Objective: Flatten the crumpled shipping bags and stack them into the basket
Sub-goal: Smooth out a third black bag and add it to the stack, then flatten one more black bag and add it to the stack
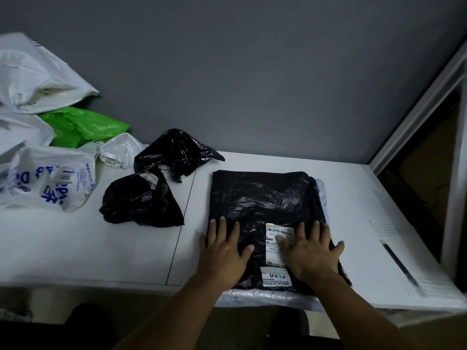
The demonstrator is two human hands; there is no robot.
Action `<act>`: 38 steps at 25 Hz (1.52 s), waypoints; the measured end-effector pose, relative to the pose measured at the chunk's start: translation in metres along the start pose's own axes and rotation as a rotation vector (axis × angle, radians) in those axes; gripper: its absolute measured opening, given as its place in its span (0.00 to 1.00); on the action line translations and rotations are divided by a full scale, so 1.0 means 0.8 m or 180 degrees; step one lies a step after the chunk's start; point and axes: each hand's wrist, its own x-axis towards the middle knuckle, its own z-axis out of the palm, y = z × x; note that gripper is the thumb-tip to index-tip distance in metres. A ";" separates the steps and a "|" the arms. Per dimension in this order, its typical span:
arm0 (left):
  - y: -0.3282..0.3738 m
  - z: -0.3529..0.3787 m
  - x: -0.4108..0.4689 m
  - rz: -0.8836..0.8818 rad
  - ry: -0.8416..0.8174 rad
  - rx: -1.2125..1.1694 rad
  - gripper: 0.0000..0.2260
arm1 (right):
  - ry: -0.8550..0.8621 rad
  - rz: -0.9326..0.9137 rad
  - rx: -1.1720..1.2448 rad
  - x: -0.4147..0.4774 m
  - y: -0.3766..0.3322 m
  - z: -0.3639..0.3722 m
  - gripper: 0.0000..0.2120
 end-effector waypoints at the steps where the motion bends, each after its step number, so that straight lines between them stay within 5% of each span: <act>1: -0.002 -0.004 -0.001 0.0015 0.0081 -0.0026 0.32 | 0.0027 -0.0026 -0.0013 -0.002 -0.005 -0.008 0.38; 8: -0.046 -0.078 -0.011 -0.0208 0.0647 -0.0077 0.30 | 0.0210 -0.0654 0.0300 -0.001 -0.114 -0.072 0.33; 14: -0.140 -0.146 -0.017 -0.0818 0.1435 -0.0197 0.19 | 0.0096 -0.1276 0.0813 -0.010 -0.262 -0.096 0.28; 23: -0.240 -0.139 0.024 -0.0517 0.1107 -0.0416 0.12 | -0.0023 -0.1305 0.1495 -0.003 -0.371 -0.064 0.15; 30: -0.214 -0.221 -0.008 -0.1123 0.2827 -0.1252 0.12 | -0.0124 -0.1518 0.2421 0.013 -0.331 -0.108 0.09; 32: -0.206 -0.257 -0.020 -0.1391 0.2377 -0.2465 0.11 | -0.0199 -0.1798 0.2618 0.005 -0.308 -0.134 0.10; 34: -0.186 -0.271 -0.036 -0.1526 0.0895 -0.4238 0.17 | -0.0387 -0.1951 0.2912 -0.008 -0.288 -0.157 0.11; 36: -0.165 -0.265 -0.045 -0.1221 -0.0217 -0.4971 0.19 | -0.0407 -0.1979 0.3215 -0.017 -0.275 -0.170 0.08; 38: -0.154 -0.254 -0.036 -0.1086 -0.0088 -0.5309 0.17 | -0.0001 -0.1751 0.3522 -0.019 -0.269 -0.170 0.05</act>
